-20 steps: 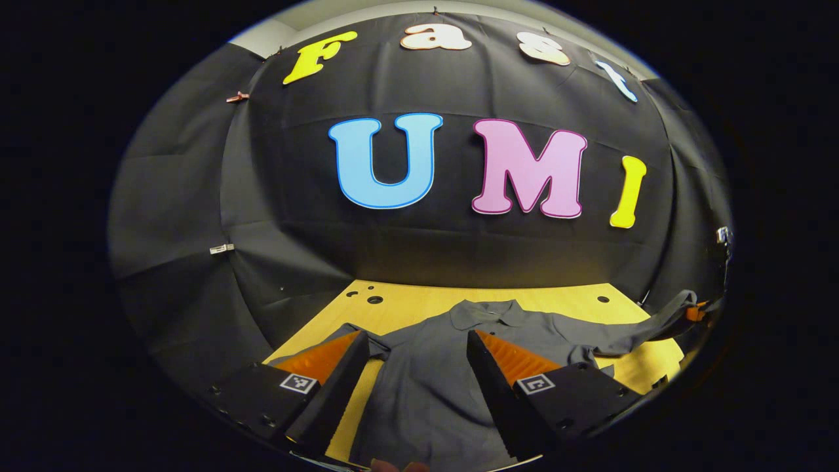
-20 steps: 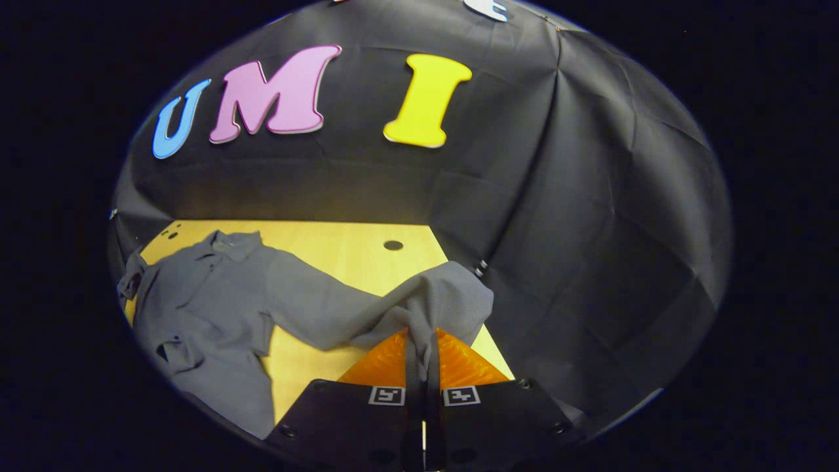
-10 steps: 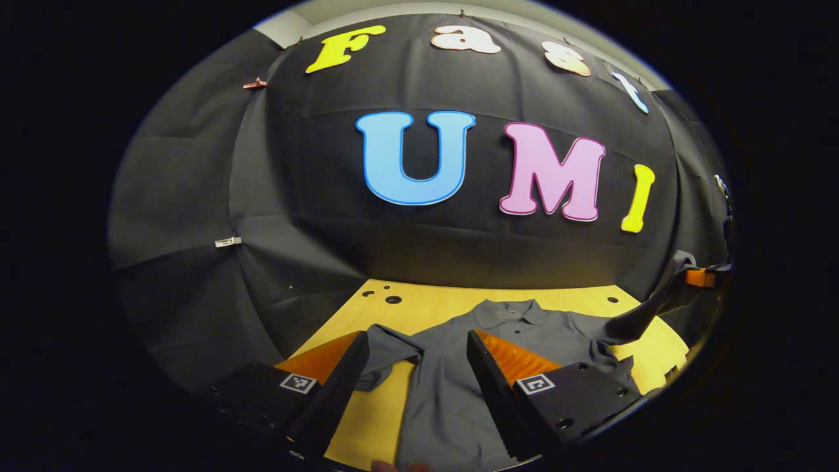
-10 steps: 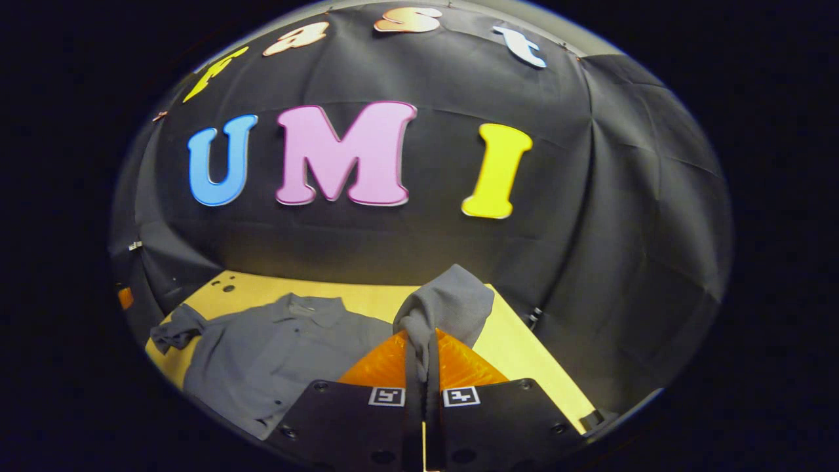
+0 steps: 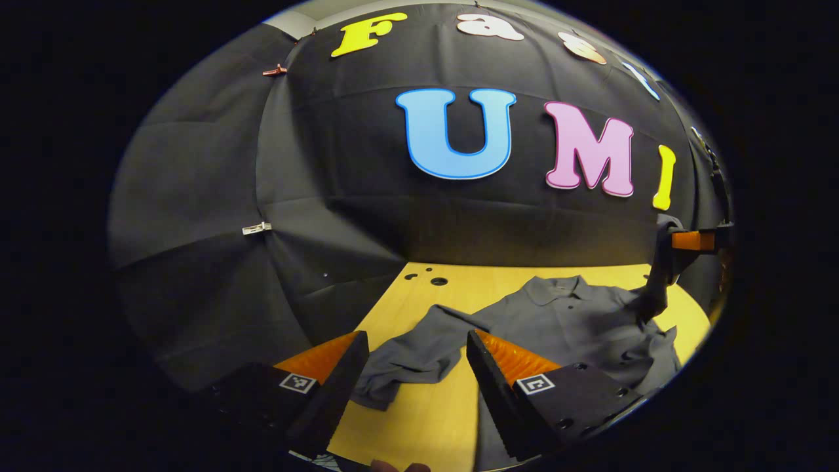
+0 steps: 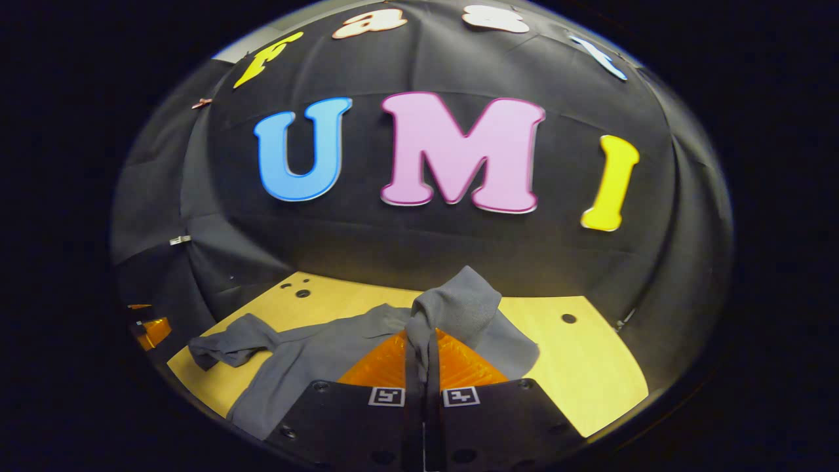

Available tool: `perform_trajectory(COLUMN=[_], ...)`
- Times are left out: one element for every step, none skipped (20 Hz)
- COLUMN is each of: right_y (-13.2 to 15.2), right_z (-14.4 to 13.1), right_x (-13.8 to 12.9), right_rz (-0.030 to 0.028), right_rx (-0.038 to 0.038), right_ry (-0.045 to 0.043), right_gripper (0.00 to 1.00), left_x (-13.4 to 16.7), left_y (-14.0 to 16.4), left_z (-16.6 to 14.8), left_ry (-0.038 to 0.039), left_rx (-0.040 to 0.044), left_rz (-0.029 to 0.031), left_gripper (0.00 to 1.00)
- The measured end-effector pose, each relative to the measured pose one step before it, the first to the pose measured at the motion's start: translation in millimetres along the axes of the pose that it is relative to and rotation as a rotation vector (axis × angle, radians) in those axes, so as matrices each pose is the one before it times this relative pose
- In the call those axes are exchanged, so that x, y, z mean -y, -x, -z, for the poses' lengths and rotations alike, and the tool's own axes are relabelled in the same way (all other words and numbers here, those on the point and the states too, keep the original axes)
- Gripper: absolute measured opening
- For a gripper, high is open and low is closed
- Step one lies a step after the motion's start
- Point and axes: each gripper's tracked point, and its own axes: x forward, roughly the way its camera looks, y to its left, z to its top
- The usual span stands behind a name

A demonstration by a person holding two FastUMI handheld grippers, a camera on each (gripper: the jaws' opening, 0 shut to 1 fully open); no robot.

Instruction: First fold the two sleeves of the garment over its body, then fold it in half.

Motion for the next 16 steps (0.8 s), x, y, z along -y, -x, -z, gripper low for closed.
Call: perform_trajectory(right_y=[-8.57, -9.75, -10.10, -10.64, -9.78, -11.70, -10.52, -10.35, -8.73, -12.27, -5.11, -8.03, -4.22, -3.02, -1.55, -2.95], right_z=[6.65, 8.41, 9.60, 10.73, 10.96, 12.39, 14.10, 13.81, 11.73, 12.20, 9.77, 9.51, 7.21, 6.57, 3.57, 2.17], right_x=[-17.41, -17.12, -14.21, -14.90, -13.56, -13.48, -9.60, -8.54, -6.02, -5.36, -5.66, -5.16, -7.18, -10.62, -13.16, -15.28], right_rz=[-0.03187, -0.02596, -0.02549, -0.02341, -0.02561, -0.02652, -0.01883, -0.01831, -0.01107, -0.00603, -0.00543, -0.01219, -0.01826, -0.03729, -0.04967, -0.06446], right_rx=[-0.01494, -0.01810, -0.01942, -0.01790, -0.02365, -0.02692, -0.03235, -0.03502, -0.02802, -0.02957, -0.02606, -0.02693, -0.02508, -0.02445, -0.01511, -0.00409], right_ry=[0.00353, 0.00915, 0.01287, 0.01468, 0.01174, 0.00601, 0.00513, -0.00039, -0.00437, -0.00439, -0.00193, -0.00129, -0.00493, -0.01420, -0.02359, -0.02925], right_gripper=[0.07, 0.06, 0.07, 0.07, 0.07, 0.02, 0.07, 0.01, 0.06, 0.07, 0.13, 0.11, 0.12, 0.14, 0.22, 0.20], left_x=[-9.27, -7.85, -6.65, -6.17, -7.66, -6.24, -4.76, -3.44, -3.26, -2.43, -1.60, -2.37, -2.29, -2.94, -3.75, -2.66], left_y=[-4.05, -6.34, -4.56, -5.54, -4.40, -6.03, -7.03, -7.96, -10.15, -8.52, -7.10, -5.08, -5.45, -5.05, -4.88, -4.22], left_z=[7.28, 7.85, 7.67, 7.06, 9.00, 7.56, 6.73, 6.03, 7.71, 8.21, 7.94, 7.94, 5.85, 5.18, 3.68, 3.82], left_ry=[-0.01460, -0.01029, -0.00783, -0.00078, -0.00114, -0.00611, -0.00999, -0.00970, -0.00685, -0.00005, 0.00512, 0.00284, -0.00464, -0.00797, -0.00475, -0.00109], left_rx=[-0.00808, -0.01300, -0.01046, -0.01458, -0.01372, -0.01202, -0.01123, -0.01176, -0.01854, -0.02310, -0.02259, -0.01848, -0.01953, -0.01414, -0.01201, -0.01232], left_rz=[-0.01025, -0.00745, -0.01123, -0.00907, -0.01068, -0.00957, -0.00478, 0.00122, 0.00663, 0.00725, 0.01167, 0.00890, 0.00183, -0.00522, -0.00793, -0.00253], left_gripper=[0.95, 0.95, 0.95, 0.95, 0.95, 0.95, 0.95, 0.95, 0.95, 0.96, 0.96, 0.98, 0.98, 0.98, 0.98, 0.98])
